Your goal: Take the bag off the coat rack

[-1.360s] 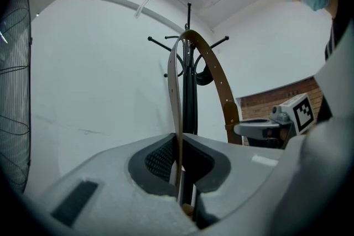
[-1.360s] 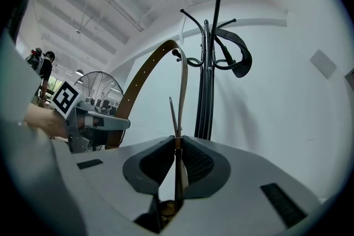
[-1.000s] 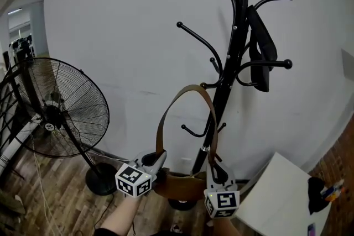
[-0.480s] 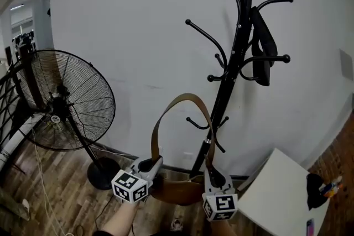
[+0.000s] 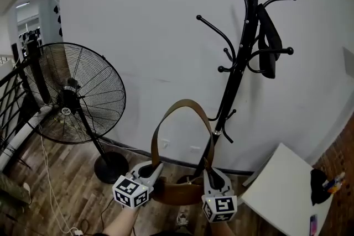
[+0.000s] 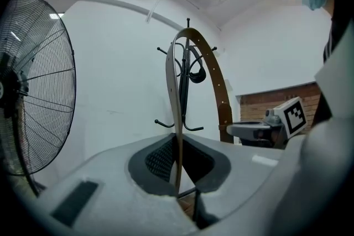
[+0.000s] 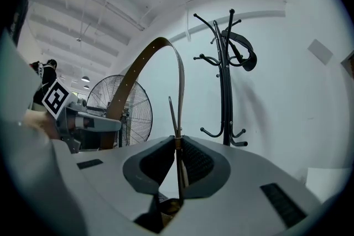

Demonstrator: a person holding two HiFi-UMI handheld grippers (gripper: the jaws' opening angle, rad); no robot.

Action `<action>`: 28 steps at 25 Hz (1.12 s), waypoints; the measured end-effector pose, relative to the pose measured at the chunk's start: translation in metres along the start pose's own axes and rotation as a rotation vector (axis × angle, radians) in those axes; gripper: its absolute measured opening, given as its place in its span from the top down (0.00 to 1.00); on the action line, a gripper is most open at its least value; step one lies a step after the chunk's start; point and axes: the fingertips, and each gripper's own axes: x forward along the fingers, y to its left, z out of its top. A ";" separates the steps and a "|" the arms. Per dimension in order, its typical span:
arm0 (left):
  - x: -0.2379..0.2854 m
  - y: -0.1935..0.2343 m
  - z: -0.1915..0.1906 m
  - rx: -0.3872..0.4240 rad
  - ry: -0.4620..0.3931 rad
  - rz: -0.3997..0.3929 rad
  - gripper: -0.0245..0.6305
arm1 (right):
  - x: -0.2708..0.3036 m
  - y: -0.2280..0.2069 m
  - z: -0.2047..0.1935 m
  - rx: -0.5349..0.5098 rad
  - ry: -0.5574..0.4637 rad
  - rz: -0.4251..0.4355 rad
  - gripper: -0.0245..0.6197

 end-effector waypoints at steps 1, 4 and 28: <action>-0.006 -0.001 -0.002 -0.006 0.000 0.003 0.94 | -0.003 0.004 -0.002 0.002 0.003 0.003 0.90; -0.021 -0.004 -0.011 -0.018 0.006 0.012 0.94 | -0.012 0.015 -0.010 0.011 0.016 0.011 0.90; -0.112 -0.023 -0.053 -0.067 0.037 0.086 0.94 | -0.056 0.083 -0.051 0.052 0.096 0.099 0.90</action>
